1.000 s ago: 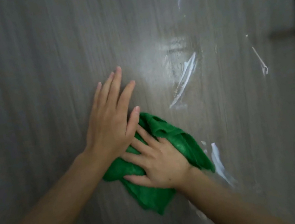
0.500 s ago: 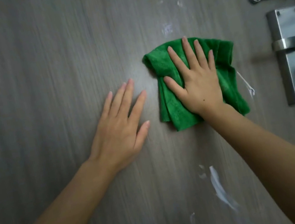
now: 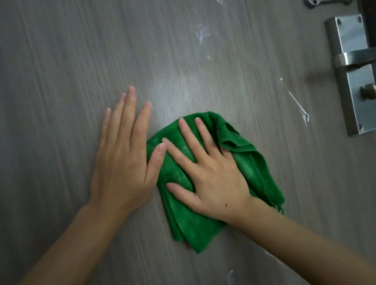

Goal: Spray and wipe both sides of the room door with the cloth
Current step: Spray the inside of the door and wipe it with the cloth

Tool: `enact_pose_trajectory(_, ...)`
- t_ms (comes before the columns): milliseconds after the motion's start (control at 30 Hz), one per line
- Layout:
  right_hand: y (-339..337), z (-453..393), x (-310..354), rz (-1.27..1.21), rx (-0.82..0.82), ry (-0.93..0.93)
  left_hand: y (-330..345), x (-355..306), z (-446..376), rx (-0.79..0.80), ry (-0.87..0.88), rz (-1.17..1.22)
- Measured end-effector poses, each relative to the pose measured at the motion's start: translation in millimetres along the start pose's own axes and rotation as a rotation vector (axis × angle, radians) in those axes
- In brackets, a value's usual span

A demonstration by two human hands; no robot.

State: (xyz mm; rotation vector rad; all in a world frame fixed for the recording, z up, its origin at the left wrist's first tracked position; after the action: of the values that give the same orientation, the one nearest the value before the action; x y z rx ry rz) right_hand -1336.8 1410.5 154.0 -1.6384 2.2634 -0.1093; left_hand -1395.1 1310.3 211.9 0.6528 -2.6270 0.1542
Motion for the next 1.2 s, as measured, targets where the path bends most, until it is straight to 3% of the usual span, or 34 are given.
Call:
enact_pose_trajectory(133,-5,-16,-3,0.026,0.075,-0.287,-1,-1,0,-0.005,0.01,-0.008)
enact_pose_trajectory(200,-12,-35,-14,0.043,0.051,-0.318,-2,-1,0,-0.011,0.009,-0.01)
enact_pose_trajectory(267,-25,-64,-34,0.061,-0.031,-0.2,-1,-2,0,-0.006,0.016,-0.01)
enact_pose_trajectory(367,-40,-92,-65,0.09,-0.149,0.125,0,0,0,0.001,-0.004,-0.003)
enact_pose_trajectory(500,-37,-76,-71,0.04,-0.261,0.449,0,2,0,0.006,-0.025,-0.011)
enact_pose_trajectory(667,-17,-31,-37,0.026,-0.304,0.569,-2,1,0,0.011,-0.022,0.003)
enact_pose_trajectory(767,-4,-13,-10,0.015,-0.206,0.385,0,4,1,0.014,-0.041,0.021)
enact_pose_trajectory(933,-3,-11,5,0.067,0.054,-0.215,1,7,2,0.006,-0.066,0.037)
enact_pose_trajectory(1033,-8,-23,-3,0.109,0.14,-0.452,0,7,2,-0.006,-0.071,0.04)
enact_pose_trajectory(1133,-14,-37,-13,0.131,0.172,-0.598,0,6,2,-0.006,-0.06,0.02)
enact_pose_trajectory(1200,-21,-50,-24,0.141,0.119,-0.516,0,5,2,0.0,-0.053,-0.01)
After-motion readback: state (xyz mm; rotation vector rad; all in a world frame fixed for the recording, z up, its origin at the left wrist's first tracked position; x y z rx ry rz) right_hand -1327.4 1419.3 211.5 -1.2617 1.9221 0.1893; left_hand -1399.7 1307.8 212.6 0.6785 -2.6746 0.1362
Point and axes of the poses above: each hand's wrist, its own z-axis away from the middle knuckle, its own y-axis out of the palm, x = y × z, the point moved 8 cm from there along -z, towards the middle knuckle, and after that the axes turned 10 degrees about -z, right-handed, at the moved point
